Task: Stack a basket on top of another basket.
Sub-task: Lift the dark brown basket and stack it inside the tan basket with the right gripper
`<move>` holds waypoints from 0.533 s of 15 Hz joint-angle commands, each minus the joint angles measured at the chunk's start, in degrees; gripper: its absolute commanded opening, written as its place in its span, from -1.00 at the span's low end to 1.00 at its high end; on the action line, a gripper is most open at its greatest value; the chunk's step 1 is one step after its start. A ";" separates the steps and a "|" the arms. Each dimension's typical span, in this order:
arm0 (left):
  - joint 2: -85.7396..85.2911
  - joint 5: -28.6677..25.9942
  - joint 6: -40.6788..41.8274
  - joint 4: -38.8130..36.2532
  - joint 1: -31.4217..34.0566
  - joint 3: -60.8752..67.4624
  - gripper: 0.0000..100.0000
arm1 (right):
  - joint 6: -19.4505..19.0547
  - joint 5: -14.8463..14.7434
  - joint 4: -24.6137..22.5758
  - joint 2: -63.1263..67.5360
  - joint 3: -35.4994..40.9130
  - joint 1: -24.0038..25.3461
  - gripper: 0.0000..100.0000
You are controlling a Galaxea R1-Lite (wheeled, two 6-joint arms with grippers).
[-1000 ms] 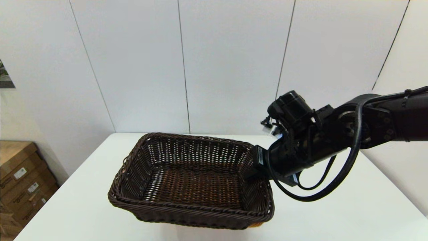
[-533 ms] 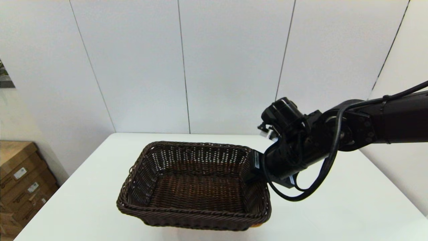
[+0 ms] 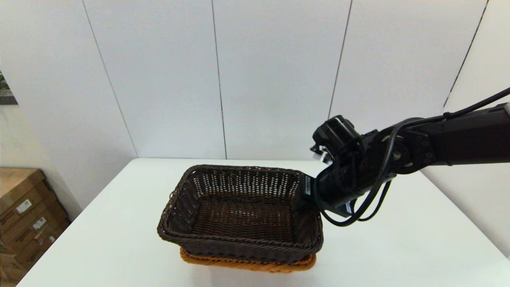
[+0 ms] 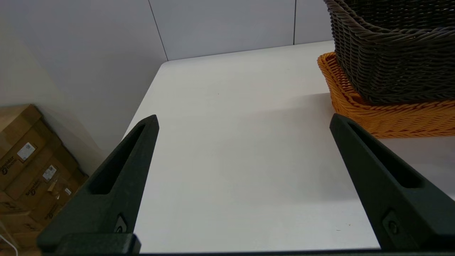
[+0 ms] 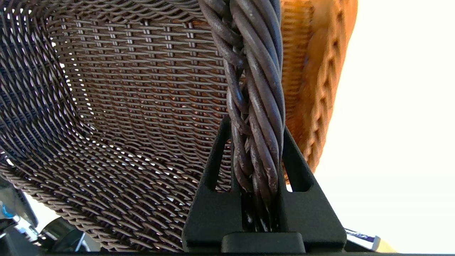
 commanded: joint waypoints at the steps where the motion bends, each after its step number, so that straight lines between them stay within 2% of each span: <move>1: -0.01 0.02 0.02 0.01 -0.04 0.05 1.00 | -0.27 0.03 0.04 1.17 -0.28 -0.46 -1.00; 8: -0.01 0.02 0.02 0.01 -0.04 0.05 1.00 | -0.89 -0.06 0.13 3.10 -2.12 -1.69 -1.00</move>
